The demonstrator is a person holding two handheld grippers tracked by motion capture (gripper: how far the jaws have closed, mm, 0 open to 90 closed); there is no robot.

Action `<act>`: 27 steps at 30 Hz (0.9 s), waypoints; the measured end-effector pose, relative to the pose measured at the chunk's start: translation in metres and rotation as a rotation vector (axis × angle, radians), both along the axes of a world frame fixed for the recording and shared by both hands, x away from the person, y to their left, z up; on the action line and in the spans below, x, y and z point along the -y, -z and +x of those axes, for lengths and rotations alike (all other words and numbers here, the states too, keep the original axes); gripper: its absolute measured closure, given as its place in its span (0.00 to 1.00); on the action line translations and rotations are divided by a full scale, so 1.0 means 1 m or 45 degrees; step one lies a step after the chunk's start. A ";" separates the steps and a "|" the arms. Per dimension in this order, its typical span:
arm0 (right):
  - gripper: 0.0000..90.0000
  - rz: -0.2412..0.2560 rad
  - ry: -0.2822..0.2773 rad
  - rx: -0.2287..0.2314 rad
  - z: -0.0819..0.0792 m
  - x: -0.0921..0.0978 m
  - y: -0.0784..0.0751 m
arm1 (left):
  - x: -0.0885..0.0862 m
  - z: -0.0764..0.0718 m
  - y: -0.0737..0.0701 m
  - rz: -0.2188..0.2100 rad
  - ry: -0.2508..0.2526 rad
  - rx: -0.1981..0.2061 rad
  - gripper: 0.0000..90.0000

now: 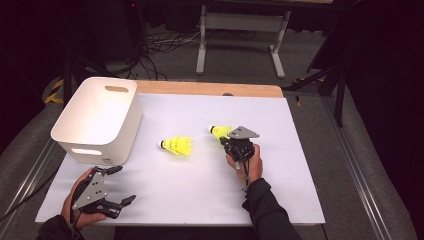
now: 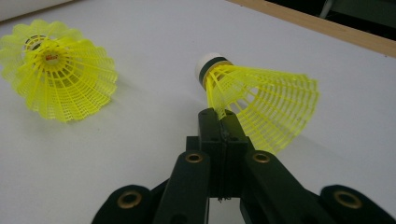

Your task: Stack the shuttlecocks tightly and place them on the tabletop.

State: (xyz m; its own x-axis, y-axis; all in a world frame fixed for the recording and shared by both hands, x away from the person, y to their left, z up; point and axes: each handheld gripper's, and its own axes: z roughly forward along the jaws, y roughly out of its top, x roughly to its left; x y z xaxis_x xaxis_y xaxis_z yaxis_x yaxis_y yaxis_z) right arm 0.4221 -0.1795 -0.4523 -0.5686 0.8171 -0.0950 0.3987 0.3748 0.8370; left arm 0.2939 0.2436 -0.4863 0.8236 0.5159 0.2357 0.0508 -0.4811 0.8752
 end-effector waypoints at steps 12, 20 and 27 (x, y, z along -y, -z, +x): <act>1.00 0.031 -0.038 0.051 -0.009 0.006 -0.013 | 0.000 0.000 0.000 0.000 -0.003 -0.002 0.05; 1.00 0.039 -0.061 0.068 -0.014 0.009 -0.019 | 0.000 0.000 0.000 0.001 -0.001 -0.003 0.05; 1.00 0.040 -0.084 0.081 -0.018 0.011 -0.023 | 0.000 0.000 0.000 0.002 -0.002 -0.004 0.05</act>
State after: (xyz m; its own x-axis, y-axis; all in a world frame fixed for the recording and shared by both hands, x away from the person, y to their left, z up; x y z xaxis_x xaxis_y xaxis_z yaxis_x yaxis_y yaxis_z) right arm 0.4042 -0.1907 -0.4297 -0.6150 0.7811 -0.1076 0.3198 0.3719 0.8714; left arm 0.2937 0.2439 -0.4860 0.8238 0.5165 0.2336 0.0545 -0.4823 0.8743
